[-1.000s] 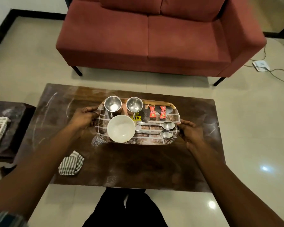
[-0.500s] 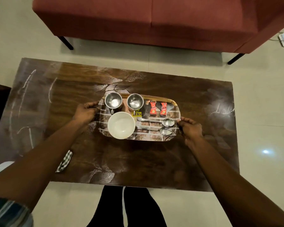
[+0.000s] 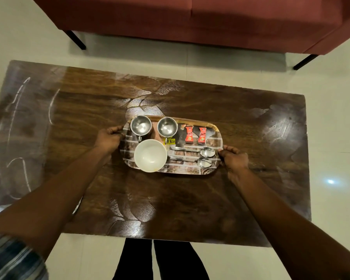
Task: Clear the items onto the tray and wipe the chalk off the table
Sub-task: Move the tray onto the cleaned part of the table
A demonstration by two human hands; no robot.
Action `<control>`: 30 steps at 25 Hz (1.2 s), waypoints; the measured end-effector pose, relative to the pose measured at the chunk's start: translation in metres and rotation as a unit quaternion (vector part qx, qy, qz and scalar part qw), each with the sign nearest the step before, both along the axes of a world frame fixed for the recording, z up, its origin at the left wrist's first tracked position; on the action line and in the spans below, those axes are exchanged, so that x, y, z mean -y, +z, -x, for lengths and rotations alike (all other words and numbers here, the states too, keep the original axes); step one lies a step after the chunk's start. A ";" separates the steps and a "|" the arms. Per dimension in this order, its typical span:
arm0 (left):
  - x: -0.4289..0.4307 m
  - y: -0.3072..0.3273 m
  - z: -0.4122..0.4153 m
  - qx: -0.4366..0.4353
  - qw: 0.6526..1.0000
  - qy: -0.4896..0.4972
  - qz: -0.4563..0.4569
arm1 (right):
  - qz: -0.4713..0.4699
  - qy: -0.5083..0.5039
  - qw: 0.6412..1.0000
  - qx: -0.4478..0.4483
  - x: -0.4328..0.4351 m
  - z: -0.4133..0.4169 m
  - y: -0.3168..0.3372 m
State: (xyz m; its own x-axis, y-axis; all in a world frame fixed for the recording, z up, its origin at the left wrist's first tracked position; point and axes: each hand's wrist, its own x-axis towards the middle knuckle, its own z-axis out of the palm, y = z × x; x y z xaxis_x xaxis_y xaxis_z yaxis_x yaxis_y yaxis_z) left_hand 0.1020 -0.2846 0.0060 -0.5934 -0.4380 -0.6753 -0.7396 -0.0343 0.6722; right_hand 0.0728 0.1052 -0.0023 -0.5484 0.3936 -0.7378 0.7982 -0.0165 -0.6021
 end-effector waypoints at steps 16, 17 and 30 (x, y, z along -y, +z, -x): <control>0.002 -0.023 0.006 0.012 0.998 -0.044 0.040 | -0.023 -0.013 0.999 0.023 0.006 -0.002 -0.033; 0.001 -0.022 0.005 0.011 0.998 -0.043 0.039 | -0.022 -0.015 0.999 0.024 0.007 -0.002 -0.033; 0.011 -0.003 -0.009 0.023 0.968 -0.157 0.194 | -0.153 0.161 0.975 0.001 0.004 -0.012 -0.006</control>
